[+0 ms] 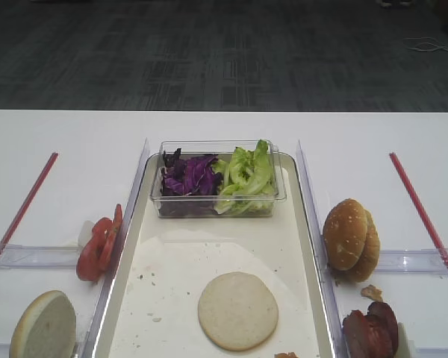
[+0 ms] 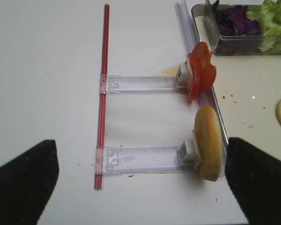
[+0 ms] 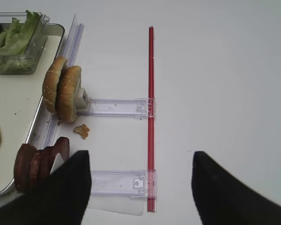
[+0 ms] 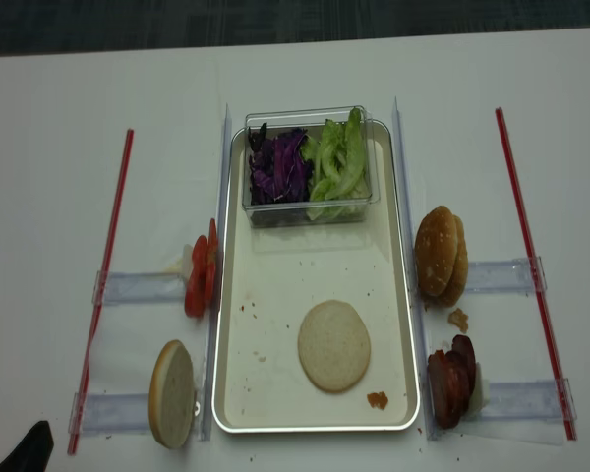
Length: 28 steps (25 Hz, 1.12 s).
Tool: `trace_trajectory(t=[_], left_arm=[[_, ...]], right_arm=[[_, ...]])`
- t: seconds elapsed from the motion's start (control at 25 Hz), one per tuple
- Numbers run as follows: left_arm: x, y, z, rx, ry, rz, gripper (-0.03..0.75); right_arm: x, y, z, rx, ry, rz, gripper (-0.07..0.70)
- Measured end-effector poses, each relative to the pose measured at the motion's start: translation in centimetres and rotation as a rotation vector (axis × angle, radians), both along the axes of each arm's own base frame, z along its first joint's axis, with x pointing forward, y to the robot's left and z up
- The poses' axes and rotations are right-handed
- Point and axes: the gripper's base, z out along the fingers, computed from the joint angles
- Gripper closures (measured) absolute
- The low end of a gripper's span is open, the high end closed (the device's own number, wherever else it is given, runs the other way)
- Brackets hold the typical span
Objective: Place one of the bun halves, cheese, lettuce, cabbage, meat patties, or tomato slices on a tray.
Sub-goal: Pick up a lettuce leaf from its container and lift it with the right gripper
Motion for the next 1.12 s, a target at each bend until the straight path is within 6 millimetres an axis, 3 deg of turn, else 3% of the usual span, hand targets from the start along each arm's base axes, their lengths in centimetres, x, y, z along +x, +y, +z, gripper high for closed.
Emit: trace_trajectory(t=[0.48,0.72,1.12], left_arm=[[0.0,0.0,0.0,0.000,0.000,0.000,0.044],[0.0,0.0,0.0,0.000,0.000,0.000,0.044],[0.0,0.0,0.0,0.000,0.000,0.000,0.044]], right_arm=[[0.0,-0.1,0.1,-0.009,0.000,-0.008,0.139],[1.0,-0.1,2.5,-0.007,0.020,-0.007,0.139],[4.3,-0.2,5.2,0.018,0.161,-0.022,0.139]])
